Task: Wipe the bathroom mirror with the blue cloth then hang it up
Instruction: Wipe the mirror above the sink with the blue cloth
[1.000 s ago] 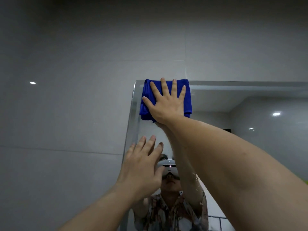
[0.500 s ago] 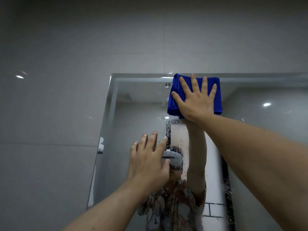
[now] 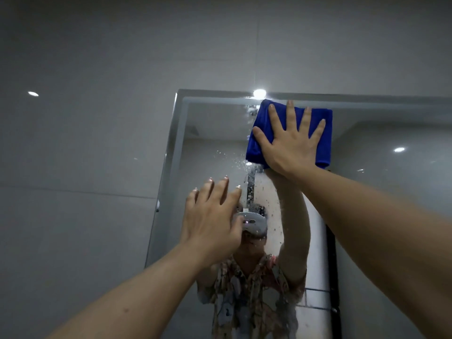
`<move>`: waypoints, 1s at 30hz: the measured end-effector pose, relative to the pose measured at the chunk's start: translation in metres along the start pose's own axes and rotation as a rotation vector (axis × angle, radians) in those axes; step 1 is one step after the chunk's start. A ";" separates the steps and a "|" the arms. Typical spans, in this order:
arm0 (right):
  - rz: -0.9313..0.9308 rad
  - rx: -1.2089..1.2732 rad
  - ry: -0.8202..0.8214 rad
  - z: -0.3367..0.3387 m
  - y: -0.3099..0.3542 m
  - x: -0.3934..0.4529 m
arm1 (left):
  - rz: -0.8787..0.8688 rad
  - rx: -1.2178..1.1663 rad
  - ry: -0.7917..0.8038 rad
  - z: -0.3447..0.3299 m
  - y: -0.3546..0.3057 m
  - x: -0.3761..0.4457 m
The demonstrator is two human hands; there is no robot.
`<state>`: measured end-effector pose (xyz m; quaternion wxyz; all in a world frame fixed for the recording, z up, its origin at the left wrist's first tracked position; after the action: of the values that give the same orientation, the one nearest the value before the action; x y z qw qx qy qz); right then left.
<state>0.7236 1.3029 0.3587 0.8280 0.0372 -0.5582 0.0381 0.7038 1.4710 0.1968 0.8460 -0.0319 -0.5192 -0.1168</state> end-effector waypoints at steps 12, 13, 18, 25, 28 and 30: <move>0.101 -0.002 -0.030 -0.028 0.136 0.005 | 0.041 0.014 0.028 0.000 0.079 -0.034; 0.102 0.000 -0.033 -0.030 0.145 0.006 | 0.040 0.012 0.032 0.001 0.085 -0.036; 0.085 0.006 -0.032 -0.032 0.164 0.009 | 0.043 -0.038 0.046 0.001 0.111 -0.044; 0.117 0.000 -0.025 -0.032 0.188 0.011 | 0.020 -0.076 0.059 -0.005 0.114 -0.050; 0.143 -0.009 -0.025 -0.035 0.193 0.009 | 0.018 -0.071 0.092 -0.003 0.115 -0.051; 0.163 -0.017 -0.027 -0.039 0.196 0.001 | 0.010 -0.061 0.107 0.001 0.117 -0.052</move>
<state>0.7398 1.5021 0.3491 0.8147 -0.0150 -0.5709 0.1001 0.7073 1.5928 0.1593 0.8718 -0.0542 -0.4693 -0.1298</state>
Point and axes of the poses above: each hand's wrist, its own x-axis towards the middle knuckle, its own z-axis out of the back of the hand, y = z × x, the point moved 5 cm from there along x, towards the middle knuckle, and after that the axes turned 10 degrees about y, right-handed, at the moved point
